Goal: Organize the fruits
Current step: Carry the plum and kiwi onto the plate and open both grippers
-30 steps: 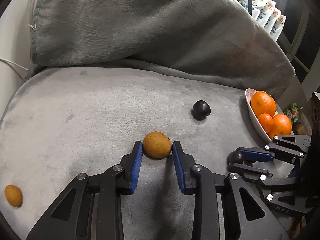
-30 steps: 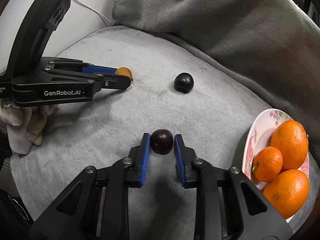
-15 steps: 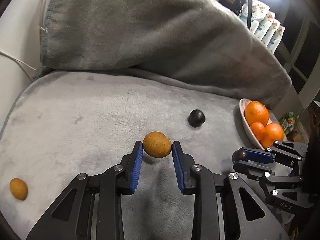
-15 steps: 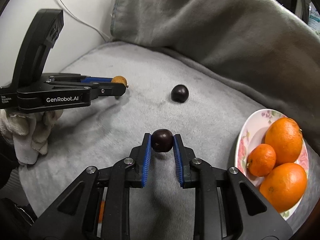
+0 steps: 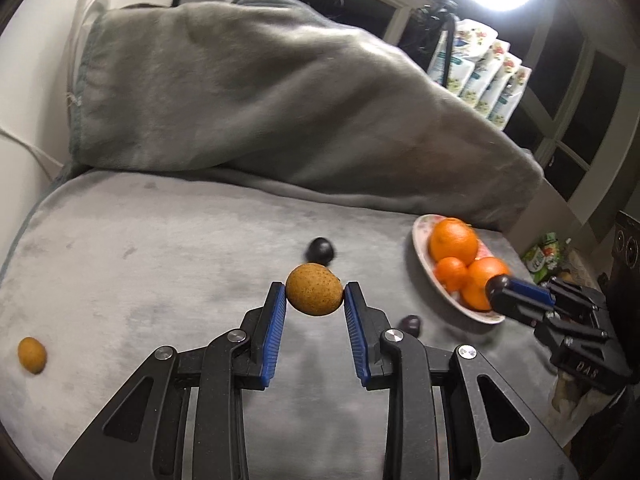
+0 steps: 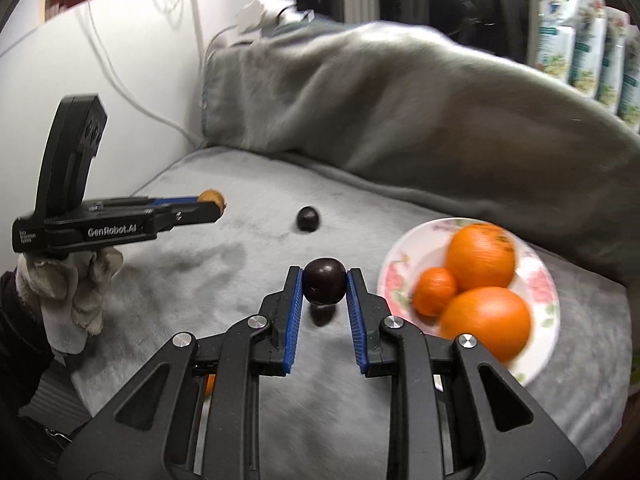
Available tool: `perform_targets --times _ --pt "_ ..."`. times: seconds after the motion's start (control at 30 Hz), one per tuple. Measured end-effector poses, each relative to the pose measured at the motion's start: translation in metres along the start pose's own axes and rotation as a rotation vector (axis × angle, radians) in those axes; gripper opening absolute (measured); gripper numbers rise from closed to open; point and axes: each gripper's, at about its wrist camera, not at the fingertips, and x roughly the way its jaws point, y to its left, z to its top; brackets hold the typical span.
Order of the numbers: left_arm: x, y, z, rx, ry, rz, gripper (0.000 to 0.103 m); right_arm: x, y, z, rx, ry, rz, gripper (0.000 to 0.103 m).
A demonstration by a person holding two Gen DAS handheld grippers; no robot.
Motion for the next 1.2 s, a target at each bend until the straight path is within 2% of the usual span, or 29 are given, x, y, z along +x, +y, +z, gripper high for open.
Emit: perform_targets --times 0.27,0.57,0.93,1.2 --pt "0.006 -0.037 0.005 0.048 0.006 -0.045 0.028 -0.036 -0.043 -0.003 0.067 -0.050 -0.067 0.023" --pt "0.022 -0.072 0.011 0.107 0.029 -0.066 0.028 -0.050 -0.088 -0.007 0.133 -0.070 -0.109 0.023" --pt "0.049 -0.098 0.020 0.160 0.066 -0.051 0.028 -0.039 -0.143 -0.014 0.219 -0.050 -0.142 0.023" --pt "0.071 -0.108 0.027 0.190 0.096 -0.036 0.028 -0.018 -0.165 -0.020 0.248 -0.020 -0.148 0.023"
